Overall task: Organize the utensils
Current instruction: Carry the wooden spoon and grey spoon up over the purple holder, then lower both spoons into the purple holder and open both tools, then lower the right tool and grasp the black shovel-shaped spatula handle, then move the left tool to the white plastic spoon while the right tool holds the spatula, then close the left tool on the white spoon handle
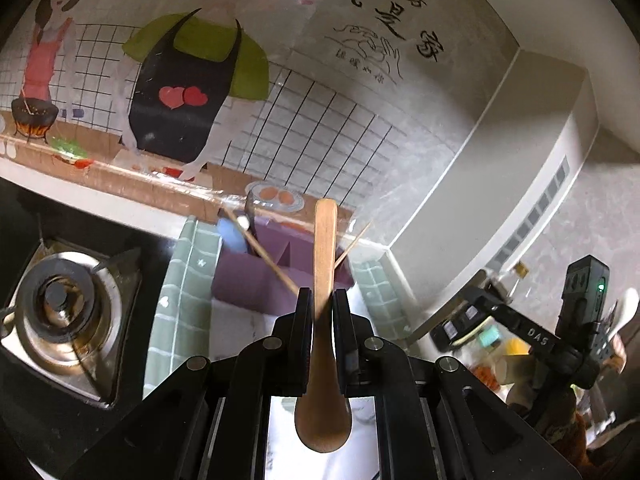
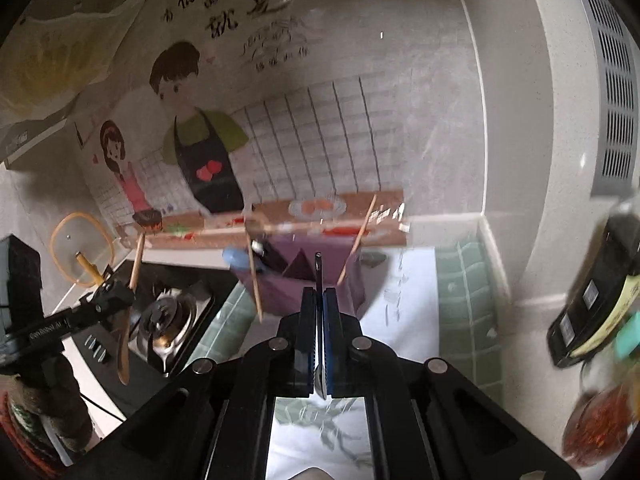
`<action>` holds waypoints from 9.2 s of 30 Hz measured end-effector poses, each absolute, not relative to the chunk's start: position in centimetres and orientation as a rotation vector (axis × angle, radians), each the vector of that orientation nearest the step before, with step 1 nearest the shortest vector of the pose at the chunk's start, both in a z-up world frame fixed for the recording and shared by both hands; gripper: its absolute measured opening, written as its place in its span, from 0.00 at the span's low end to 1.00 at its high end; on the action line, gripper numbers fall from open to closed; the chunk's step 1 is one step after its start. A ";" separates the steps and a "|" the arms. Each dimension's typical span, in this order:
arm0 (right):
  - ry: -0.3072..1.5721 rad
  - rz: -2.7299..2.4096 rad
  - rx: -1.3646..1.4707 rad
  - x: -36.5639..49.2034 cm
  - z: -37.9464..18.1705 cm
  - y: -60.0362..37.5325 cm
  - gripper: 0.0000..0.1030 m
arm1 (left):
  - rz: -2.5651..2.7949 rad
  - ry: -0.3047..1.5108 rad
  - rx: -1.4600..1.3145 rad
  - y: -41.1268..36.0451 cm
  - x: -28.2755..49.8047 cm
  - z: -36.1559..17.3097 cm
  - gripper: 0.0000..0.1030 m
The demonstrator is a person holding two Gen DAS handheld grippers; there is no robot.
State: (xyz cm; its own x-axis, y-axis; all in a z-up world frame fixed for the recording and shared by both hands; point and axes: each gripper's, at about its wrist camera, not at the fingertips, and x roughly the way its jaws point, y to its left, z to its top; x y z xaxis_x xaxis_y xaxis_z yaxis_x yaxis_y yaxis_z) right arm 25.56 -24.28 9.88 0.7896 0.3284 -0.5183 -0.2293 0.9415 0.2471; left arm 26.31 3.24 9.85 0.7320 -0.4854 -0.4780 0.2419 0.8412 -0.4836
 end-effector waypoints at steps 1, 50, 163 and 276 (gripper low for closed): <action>0.566 0.306 0.171 25.8 11.0 -24.3 0.03 | -0.419 0.617 -0.410 3.1 26.7 10.4 0.10; 0.652 0.404 0.104 32.2 12.5 -19.4 0.22 | -0.210 0.594 -0.354 5.2 33.9 10.6 0.37; 1.074 0.289 -0.016 19.6 -8.4 -21.5 0.29 | -0.177 0.913 -0.111 1.8 22.6 -1.5 0.34; 0.866 0.512 0.119 20.1 -0.6 -22.5 0.02 | -0.278 0.946 -0.277 -0.6 21.2 1.0 0.09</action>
State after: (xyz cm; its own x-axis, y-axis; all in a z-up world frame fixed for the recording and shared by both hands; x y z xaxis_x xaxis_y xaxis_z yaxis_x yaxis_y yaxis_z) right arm 20.12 -22.55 -0.56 0.5360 0.4761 -0.6971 -0.3815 0.8733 0.3031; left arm 21.22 -0.57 1.01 0.5546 -0.3514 -0.7542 0.1118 0.9297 -0.3510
